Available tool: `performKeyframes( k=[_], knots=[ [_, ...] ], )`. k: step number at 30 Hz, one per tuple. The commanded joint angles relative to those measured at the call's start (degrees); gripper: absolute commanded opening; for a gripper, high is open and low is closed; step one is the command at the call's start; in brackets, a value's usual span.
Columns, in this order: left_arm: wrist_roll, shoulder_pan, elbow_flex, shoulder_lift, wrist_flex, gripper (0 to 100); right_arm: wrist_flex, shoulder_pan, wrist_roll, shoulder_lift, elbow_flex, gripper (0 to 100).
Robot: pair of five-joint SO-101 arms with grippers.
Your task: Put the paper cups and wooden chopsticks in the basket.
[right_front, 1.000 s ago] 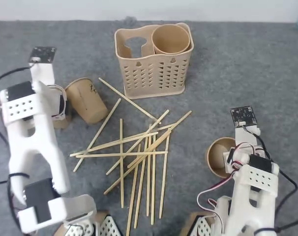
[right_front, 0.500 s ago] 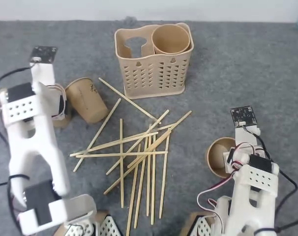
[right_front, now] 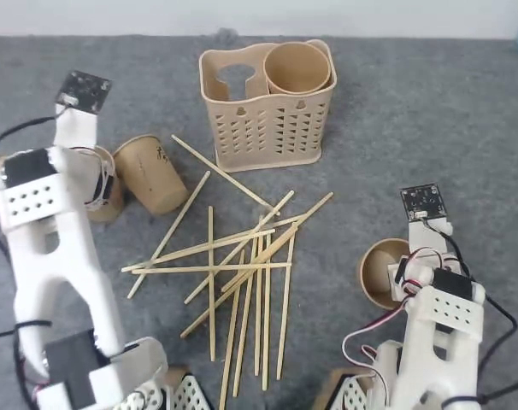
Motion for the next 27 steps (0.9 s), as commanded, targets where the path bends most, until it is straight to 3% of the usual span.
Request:
performKeyframes(
  k=[1, 12, 16, 20, 27],
  knots=[
    [-0.62, 0.35, -0.66, 4.84, -1.41, 12, 0.22, -0.31, 0.88, -0.22, 1.32, 0.8],
    [0.35, 0.18, -0.4, 12.4, -4.48, 10, 0.22, -0.31, 0.79, -0.22, 1.32, 0.8],
    [8.53, -0.09, -0.66, 5.98, -4.66, 1, 0.22, -0.31, 0.79, -0.22, 1.32, 0.8],
    [15.3, 0.18, 1.19, -3.34, -3.78, 1, 0.22, -0.4, 0.88, -0.22, 1.32, 0.8],
    [19.87, 0.35, 6.81, -18.37, -3.78, 1, 0.22, -0.4, 0.97, -0.22, 1.32, 0.8]
  ],
)
